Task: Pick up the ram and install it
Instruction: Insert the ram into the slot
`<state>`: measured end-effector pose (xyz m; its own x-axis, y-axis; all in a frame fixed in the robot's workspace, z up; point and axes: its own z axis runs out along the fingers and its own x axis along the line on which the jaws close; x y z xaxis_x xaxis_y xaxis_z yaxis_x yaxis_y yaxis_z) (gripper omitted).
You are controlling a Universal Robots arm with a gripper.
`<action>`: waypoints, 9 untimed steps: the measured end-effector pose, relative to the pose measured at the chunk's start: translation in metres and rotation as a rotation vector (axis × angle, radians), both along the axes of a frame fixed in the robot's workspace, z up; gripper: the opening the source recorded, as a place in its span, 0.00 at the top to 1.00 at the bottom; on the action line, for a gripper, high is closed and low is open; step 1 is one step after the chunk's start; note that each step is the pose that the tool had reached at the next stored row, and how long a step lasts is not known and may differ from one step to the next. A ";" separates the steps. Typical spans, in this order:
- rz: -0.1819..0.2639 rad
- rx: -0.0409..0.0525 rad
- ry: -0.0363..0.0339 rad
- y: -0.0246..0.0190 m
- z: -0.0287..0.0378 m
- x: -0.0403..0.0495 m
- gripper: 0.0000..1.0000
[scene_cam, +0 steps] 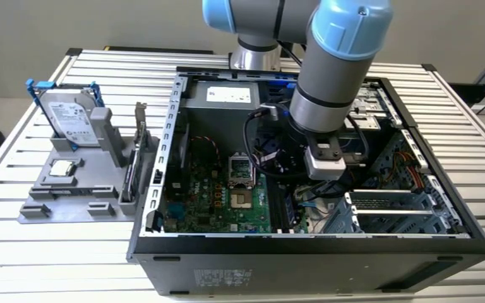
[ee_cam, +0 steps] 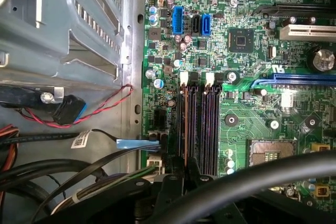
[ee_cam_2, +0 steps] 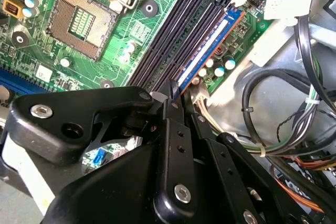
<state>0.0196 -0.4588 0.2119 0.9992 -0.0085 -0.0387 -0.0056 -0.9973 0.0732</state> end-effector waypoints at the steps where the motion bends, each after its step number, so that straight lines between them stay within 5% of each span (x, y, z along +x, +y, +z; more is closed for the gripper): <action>1: -0.001 0.0000 0.0000 0.0000 -0.0008 0.0000 1.00; 9: -0.004 -0.0001 0.0000 0.0000 -0.0040 0.0000 1.00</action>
<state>0.0196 -0.4588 0.2079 0.9992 -0.0123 -0.0387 -0.0094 -0.9973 0.0733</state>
